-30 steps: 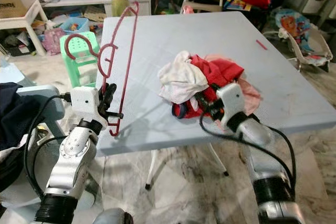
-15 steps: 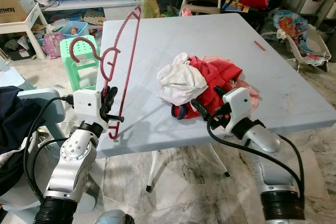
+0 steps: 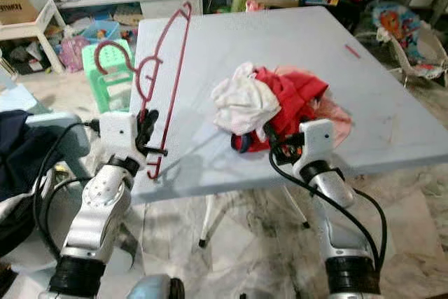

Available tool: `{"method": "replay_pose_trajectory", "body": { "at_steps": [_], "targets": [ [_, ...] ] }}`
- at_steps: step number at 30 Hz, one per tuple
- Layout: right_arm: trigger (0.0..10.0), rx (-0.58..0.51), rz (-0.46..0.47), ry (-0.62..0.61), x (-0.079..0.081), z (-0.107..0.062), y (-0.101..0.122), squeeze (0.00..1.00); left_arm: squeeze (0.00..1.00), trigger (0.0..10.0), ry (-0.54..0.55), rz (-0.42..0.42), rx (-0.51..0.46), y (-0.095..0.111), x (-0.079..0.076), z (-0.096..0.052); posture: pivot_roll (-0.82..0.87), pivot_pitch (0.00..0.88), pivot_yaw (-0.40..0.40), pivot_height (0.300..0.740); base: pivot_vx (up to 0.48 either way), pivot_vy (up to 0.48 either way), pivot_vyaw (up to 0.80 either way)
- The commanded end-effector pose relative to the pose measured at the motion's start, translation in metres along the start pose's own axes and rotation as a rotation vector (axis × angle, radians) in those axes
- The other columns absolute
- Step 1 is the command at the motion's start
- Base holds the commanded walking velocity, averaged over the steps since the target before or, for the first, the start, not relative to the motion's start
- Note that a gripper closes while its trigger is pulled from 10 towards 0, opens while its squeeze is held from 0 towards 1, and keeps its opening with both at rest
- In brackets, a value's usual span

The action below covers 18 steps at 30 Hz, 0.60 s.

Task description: Hang hanger

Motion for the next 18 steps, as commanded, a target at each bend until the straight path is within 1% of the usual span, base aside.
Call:
{"method": "replay_pose_trajectory", "body": {
  "at_steps": [1,6,9,18],
  "targets": [
    [10.0,-0.017,-0.007,-0.021,-0.0025,0.0048,0.0069,0.00,0.00,10.0,-0.011,0.003,0.097,-0.0216,-0.0013,-0.0041,0.03,0.000,0.009,0.740,-0.270,0.000,0.00],
    [10.0,-0.015,-0.020,-0.036,-0.0046,0.0057,0.0068,0.00,0.00,10.0,-0.011,0.005,0.100,-0.0232,-0.0004,-0.0038,0.03,0.000,0.008,0.740,-0.267,0.000,0.00],
    [10.0,-0.014,-0.009,-0.023,-0.0022,0.0058,0.0066,0.00,0.00,10.0,-0.010,0.005,0.103,-0.0237,0.0002,-0.0042,0.03,0.000,0.008,0.740,-0.269,0.000,0.00],
    [10.0,-0.012,-0.018,-0.035,-0.0035,0.0093,0.0068,0.00,0.00,10.0,-0.011,0.004,0.108,-0.0246,0.0000,-0.0033,0.03,0.000,0.004,0.740,-0.270,0.000,0.00]
  ]
}}
Point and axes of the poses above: a point about 5 cm out from each wrist's last joint towards the gripper, its own z axis pointing out of the wrist towards the gripper, its own y axis along the axis of the wrist's last joint, x = y × z, the point moved 4 cm from there along z, pointing out of the wrist towards the gripper, and after that the axes turned 7 degrees about z, right-handed, at the moved point
